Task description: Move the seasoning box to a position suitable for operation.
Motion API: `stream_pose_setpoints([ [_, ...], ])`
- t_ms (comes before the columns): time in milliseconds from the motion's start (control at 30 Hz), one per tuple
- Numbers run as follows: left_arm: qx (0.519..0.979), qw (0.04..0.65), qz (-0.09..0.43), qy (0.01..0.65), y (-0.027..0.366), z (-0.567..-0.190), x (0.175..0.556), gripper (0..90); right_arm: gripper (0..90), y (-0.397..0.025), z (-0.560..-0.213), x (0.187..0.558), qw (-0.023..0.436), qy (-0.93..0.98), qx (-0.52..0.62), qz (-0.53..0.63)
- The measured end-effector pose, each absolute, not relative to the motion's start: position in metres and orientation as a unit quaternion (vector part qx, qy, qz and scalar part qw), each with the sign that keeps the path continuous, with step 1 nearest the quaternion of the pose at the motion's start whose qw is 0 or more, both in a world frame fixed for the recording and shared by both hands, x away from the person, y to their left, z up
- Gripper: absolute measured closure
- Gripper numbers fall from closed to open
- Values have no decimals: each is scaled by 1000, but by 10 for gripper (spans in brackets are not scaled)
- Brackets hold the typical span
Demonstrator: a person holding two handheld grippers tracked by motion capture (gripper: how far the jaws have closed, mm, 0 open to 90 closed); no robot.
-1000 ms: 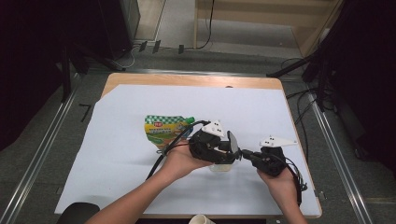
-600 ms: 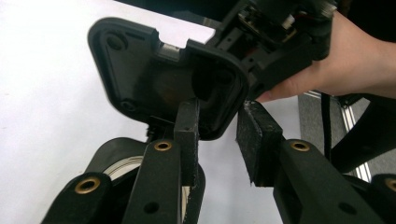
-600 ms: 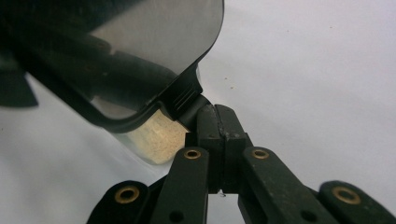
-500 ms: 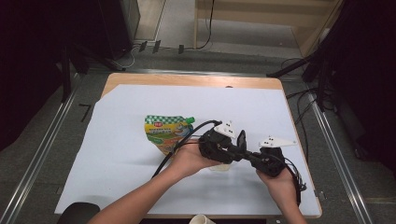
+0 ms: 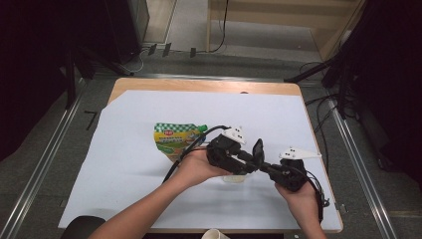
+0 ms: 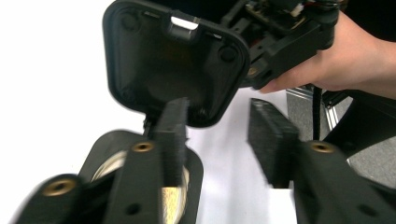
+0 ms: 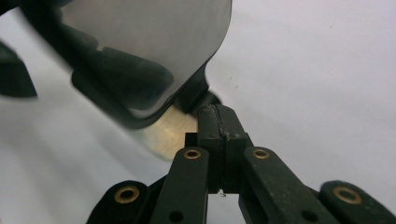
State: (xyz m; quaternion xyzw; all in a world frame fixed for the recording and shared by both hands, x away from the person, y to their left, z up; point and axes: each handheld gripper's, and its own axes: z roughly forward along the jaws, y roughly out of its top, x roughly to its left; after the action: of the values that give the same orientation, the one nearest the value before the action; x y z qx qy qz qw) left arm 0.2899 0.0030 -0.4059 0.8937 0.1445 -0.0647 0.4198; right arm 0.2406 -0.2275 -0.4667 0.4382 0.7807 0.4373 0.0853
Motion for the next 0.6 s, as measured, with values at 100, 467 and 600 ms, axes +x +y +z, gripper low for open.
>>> stream_pose_setpoints([
  [100, 891, 421, -78, 152, 11, -404, 291, 486, 888, -230, -466, 228, 83, 781, 433, 443],
  [467, 884, 429, -64, 173, 48, -397, 285, 457, 718, -214, -466, 201, 68, 806, 377, 452],
  [600, 879, 436, -61, 180, 61, -391, 285, 458, 692, -203, -463, 191, 55, 812, 350, 463],
])
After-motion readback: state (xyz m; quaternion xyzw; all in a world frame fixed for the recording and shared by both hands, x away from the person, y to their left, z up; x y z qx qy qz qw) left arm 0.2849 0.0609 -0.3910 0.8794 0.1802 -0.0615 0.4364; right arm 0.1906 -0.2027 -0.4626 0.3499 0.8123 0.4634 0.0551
